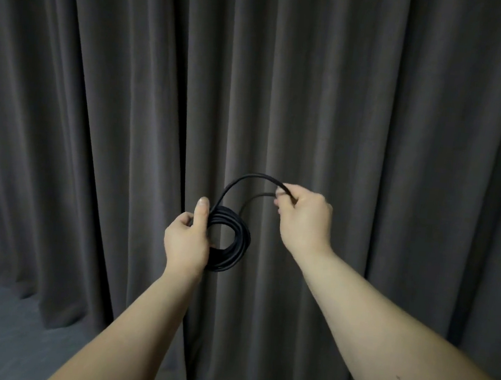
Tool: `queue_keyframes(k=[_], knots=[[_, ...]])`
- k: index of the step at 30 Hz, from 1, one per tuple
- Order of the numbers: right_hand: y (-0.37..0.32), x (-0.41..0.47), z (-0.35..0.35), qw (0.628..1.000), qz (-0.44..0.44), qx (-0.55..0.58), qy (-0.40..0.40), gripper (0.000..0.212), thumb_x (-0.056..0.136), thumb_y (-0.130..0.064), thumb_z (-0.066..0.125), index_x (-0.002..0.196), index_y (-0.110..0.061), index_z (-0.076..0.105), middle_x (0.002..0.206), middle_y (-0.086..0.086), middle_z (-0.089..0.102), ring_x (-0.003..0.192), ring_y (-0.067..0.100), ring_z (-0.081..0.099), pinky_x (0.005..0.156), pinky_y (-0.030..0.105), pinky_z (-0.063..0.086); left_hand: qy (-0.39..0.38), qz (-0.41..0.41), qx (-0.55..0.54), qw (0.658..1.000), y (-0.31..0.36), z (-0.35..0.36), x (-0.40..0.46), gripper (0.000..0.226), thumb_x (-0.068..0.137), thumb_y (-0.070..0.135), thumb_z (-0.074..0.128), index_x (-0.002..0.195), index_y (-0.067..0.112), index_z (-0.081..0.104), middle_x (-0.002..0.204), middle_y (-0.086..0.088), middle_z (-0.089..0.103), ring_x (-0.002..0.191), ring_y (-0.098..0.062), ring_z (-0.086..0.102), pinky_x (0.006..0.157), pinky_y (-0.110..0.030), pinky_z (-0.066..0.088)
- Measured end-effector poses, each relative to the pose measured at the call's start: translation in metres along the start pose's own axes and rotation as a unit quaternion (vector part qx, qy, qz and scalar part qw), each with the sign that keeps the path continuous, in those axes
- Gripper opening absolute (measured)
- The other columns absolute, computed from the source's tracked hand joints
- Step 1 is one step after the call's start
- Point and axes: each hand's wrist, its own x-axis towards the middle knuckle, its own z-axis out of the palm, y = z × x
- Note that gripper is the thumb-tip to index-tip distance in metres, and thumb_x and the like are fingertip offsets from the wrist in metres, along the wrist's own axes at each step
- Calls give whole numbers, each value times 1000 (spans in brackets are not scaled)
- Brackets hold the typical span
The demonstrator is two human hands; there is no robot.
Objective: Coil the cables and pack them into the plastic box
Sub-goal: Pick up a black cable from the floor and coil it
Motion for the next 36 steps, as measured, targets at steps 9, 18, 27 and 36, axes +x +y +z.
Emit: queue_keyframes(k=[9,18,27,36], knots=[[5,-6,7,963,131,218,-90,30,83,6,62,75,-23,67,75,-2,67,72,13,65,81,27,56,-44,44,23,998,5,2,-7,45,93,48,56,70,10,51,50,4,42,41,-8,44,61,-33,43],[15,0,-2,981,81,174,0,24,95,-8,52,80,-26,56,77,-4,66,68,13,69,64,25,55,-75,41,31,996,5,-1,-11,51,95,45,53,82,-4,59,52,0,50,50,-14,45,45,-16,41],[18,-7,2,964,129,195,-130,26,86,1,61,81,-24,67,78,-3,66,71,12,64,84,34,57,-41,6,-9,999,-1,-5,-4,63,72,72,57,72,9,50,52,2,42,45,-11,46,65,-42,50],[18,-8,1,972,99,163,-140,26,92,-2,53,107,-21,62,77,0,62,67,14,63,75,29,56,-38,-6,-16,999,-1,4,-8,46,92,51,56,72,11,45,61,-5,40,39,-7,44,54,-28,41]])
